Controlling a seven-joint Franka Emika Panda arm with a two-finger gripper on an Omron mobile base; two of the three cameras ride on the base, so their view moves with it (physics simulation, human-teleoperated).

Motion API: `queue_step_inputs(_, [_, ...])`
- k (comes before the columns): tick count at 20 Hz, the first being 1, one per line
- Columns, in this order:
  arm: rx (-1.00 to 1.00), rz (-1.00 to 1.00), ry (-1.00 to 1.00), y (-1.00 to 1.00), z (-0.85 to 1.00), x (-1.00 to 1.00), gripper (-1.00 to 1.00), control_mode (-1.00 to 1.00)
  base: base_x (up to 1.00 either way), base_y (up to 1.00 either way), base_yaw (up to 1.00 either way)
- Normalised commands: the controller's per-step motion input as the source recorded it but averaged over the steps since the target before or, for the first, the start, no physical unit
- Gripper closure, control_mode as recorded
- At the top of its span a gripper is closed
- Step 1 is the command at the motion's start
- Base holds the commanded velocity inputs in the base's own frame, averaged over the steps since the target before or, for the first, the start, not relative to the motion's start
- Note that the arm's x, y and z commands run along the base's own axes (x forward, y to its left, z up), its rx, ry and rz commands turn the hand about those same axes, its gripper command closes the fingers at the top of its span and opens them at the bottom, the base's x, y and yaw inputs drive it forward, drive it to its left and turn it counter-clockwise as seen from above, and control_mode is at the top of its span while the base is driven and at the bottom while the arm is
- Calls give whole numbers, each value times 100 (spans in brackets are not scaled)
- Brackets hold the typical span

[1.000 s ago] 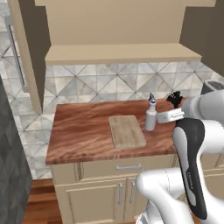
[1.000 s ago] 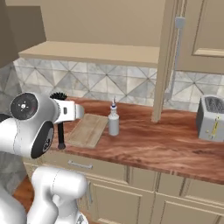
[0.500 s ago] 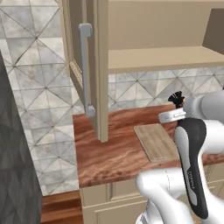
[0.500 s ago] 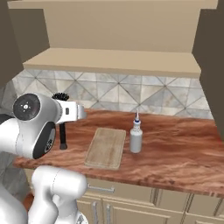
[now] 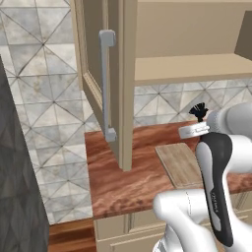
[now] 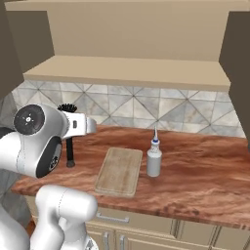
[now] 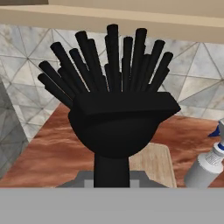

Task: Grab the spray bottle from the cabinet, then place it next to the cutting board for sanitizing. Then grab the dish brush from the countertop next to the sink and place it next to the cutting board.

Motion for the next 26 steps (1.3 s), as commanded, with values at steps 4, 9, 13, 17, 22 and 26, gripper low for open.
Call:
queue_step_inputs(4, [0,0,0,0,0,0,100,100,100,0,0])
queue_step_inputs(9, [0,0,0,0,0,0,100,100,100,0,2])
queue_step_inputs(13, [4,21,15,-24,-44,100,100,-100,0,0,0])
queue_step_inputs(17, [0,21,29,0,-78,100,100,-100,0,0,0])
queue_step_inputs(22, [-1,5,27,43,-88,100,100,-100,0,0,0])
queue_step_inputs(26, [0,0,22,56,-84,100,100,-100,0,0,0])
